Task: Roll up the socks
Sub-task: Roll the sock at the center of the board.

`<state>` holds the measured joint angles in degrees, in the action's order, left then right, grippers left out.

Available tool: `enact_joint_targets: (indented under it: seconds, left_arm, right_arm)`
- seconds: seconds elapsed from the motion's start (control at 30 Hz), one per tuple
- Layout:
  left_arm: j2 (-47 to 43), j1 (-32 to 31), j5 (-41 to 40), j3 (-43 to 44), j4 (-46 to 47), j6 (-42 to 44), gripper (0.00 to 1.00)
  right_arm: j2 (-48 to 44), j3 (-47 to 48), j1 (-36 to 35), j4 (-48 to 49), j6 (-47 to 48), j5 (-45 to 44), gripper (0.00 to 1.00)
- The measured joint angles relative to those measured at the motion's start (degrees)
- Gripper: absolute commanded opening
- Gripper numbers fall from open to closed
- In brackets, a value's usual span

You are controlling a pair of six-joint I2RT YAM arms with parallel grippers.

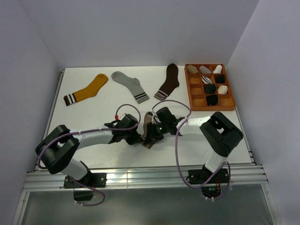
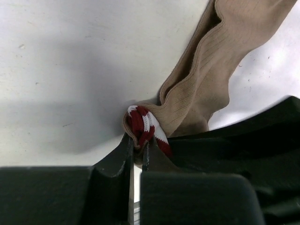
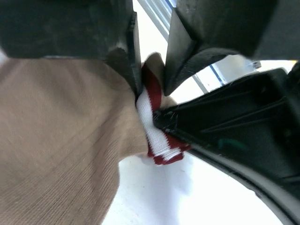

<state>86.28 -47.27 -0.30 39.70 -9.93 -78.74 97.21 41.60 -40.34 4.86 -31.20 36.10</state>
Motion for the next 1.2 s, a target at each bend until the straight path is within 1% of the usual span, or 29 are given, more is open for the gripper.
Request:
enact_joint_targets:
  seconds: [0.17,0.23,0.3,0.4,0.57,0.67,0.83,0.93,0.97,1.2]
  left_arm:
    - [0.7,-0.1,-0.1,1.5,-2.0,1.8,0.00]
    - [0.9,-0.1,0.0,1.9,-2.5,2.6,0.00]
    - [0.9,-0.1,-0.1,2.1,-2.9,3.2,0.00]
    - [0.9,-0.1,-0.1,2.5,-3.7,4.2,0.00]
    - [0.9,-0.1,0.0,2.8,-4.4,5.6,0.00]
    - [0.9,-0.1,0.0,2.9,-4.5,6.1,0.00]
    - [0.9,-0.1,0.2,3.0,-4.7,7.1,0.00]
    - [1.0,-0.1,0.2,3.3,-5.1,7.7,0.00]
    - [1.1,-0.2,0.2,3.4,-5.4,7.9,0.00]
    - [1.1,-0.1,0.4,3.7,-6.2,9.5,0.00]
  right_arm:
    - [-6.3,1.1,0.7,-5.7,2.9,-5.2,0.36]
    - [-9.4,2.4,1.8,-8.5,4.1,-9.0,0.36]
    - [-11.8,4.4,3.3,-10.7,5.2,-13.0,0.33]
    - [-12.2,9.2,5.5,-13.7,6.5,-20.0,0.31]
    - [-7.4,15.5,7.4,-16.4,7.0,-27.7,0.30]
    - [-3.6,17.3,7.6,-17.2,6.7,-30.6,0.30]
    - [2.9,18.5,7.6,-18.0,6.3,-31.5,0.29]
    - [6.8,19.3,7.6,-18.0,6.1,-31.3,0.24]
    - [7.5,20.3,7.6,-18.0,5.7,-31.1,0.22]
    - [11.5,24.6,8.5,-16.9,4.6,-32.7,0.20]
